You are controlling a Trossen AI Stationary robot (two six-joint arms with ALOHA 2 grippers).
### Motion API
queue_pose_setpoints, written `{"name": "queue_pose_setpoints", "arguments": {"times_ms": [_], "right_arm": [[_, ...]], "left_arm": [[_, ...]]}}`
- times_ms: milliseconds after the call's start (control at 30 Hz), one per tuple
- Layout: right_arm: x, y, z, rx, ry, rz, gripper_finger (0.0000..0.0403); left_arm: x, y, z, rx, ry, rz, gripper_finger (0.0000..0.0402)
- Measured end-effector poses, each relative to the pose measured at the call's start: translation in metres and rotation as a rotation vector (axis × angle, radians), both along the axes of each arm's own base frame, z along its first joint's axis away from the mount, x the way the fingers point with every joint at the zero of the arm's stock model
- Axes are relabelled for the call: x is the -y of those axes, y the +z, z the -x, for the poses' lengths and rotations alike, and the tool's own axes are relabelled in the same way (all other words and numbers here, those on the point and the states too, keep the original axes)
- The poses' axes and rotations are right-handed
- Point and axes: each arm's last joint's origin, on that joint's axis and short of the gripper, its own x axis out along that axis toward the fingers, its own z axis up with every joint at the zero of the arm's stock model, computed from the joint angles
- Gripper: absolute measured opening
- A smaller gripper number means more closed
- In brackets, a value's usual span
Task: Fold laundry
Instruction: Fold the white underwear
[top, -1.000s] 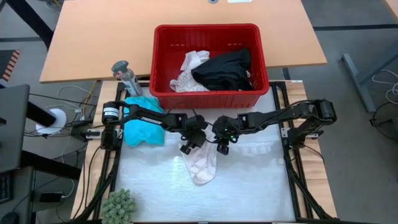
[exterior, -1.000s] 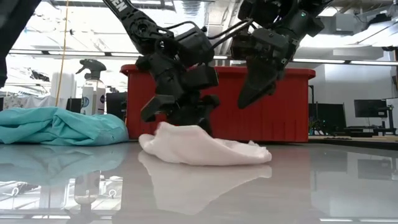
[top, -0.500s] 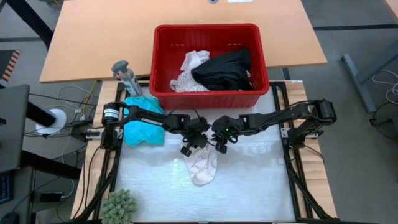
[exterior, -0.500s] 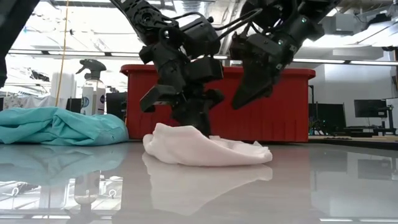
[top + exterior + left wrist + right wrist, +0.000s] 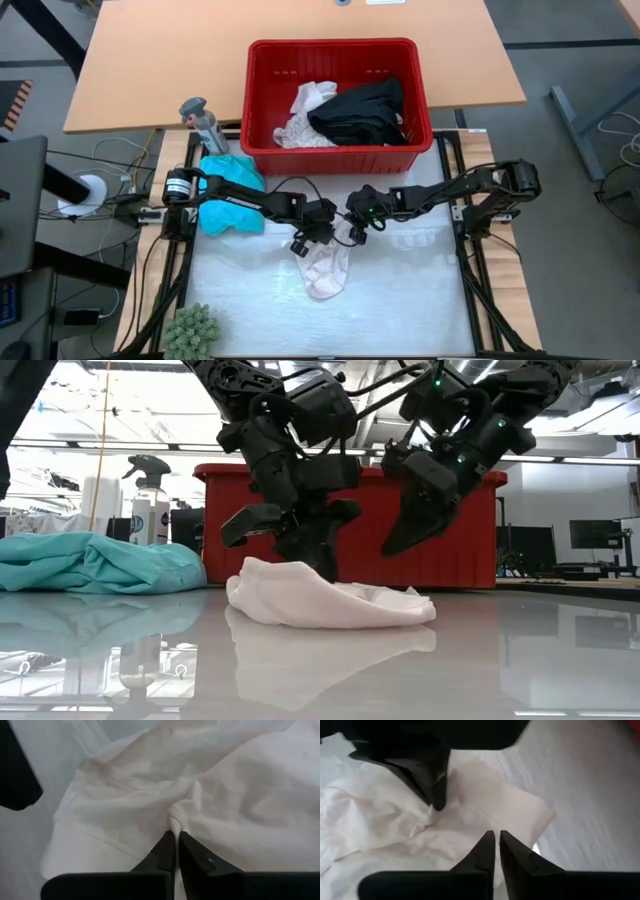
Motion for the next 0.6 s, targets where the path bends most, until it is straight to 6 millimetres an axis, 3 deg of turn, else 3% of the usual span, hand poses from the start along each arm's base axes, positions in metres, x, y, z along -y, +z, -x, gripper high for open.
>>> {"name": "queue_pose_setpoints", "arguments": {"times_ms": [100, 333, 600], "right_arm": [[0.002, 0.0, 0.0, 0.0, -0.002, 0.024, 0.0016], [0.003, 0.003, -0.003, 0.04, 0.006, 0.051, 0.0023], [0.005, -0.015, -0.011, 0.015, -0.004, 0.068, 0.0015]], "left_arm": [[0.003, 0.001, -0.001, 0.014, 0.001, -0.015, 0.0], [0.007, 0.002, -0.003, 0.031, 0.002, -0.01, 0.0], [0.007, 0.002, -0.003, 0.039, 0.011, -0.004, 0.0]]}}
